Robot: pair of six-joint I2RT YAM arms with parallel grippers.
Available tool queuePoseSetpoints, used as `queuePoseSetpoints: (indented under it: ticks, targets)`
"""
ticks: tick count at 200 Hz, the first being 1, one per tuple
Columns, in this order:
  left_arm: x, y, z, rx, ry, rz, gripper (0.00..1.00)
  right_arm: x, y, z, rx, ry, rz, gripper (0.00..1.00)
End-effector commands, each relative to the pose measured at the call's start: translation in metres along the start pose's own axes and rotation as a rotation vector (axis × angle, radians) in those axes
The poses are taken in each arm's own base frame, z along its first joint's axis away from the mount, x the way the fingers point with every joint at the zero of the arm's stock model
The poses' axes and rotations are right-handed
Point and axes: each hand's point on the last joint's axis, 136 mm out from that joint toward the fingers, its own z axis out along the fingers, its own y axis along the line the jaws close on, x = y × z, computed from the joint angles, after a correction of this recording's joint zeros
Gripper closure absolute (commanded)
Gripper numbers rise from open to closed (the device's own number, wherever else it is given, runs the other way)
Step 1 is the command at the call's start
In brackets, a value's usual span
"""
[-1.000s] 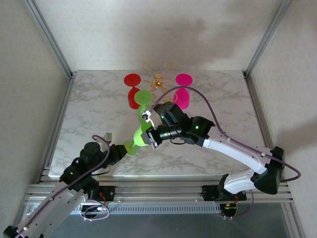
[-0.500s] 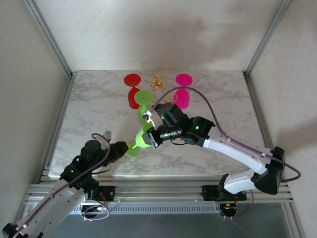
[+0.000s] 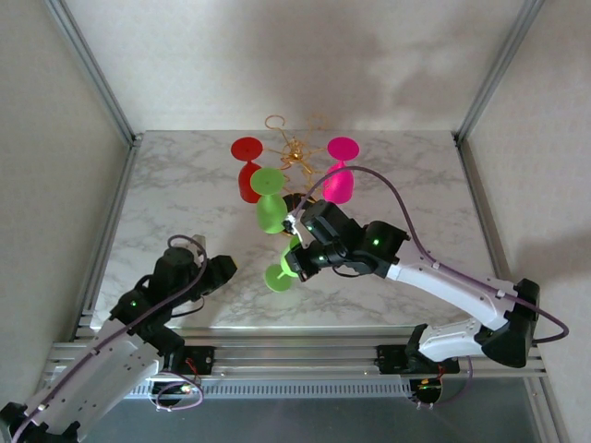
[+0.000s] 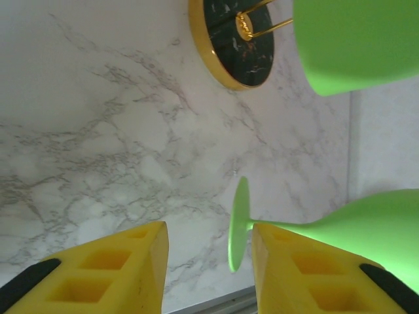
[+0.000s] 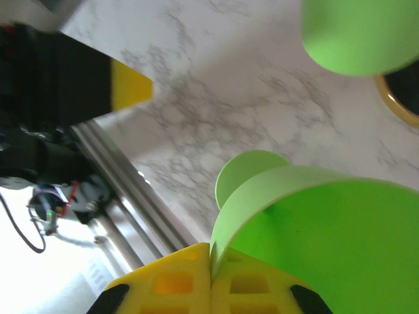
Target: Take the wine glass off the wine glass rack
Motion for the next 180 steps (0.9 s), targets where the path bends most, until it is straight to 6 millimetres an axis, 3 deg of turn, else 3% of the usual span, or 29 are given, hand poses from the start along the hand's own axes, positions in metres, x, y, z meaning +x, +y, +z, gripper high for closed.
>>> queuePoseSetpoints:
  ticks: [1,60,180]
  targets:
    - [-0.007,0.004,-0.002,-0.069,-0.014,0.072,0.63,0.023,-0.028,-0.003,0.141,0.059,0.017,1.00]
    - [-0.011,0.011,-0.003,-0.139,-0.024,0.133,0.64,0.044,-0.056,0.001,0.294,0.127,0.029,1.00]
    - [-0.017,0.003,0.010,-0.146,-0.019,0.160,0.64,0.030,-0.071,0.023,0.402,0.154,-0.001,1.00]
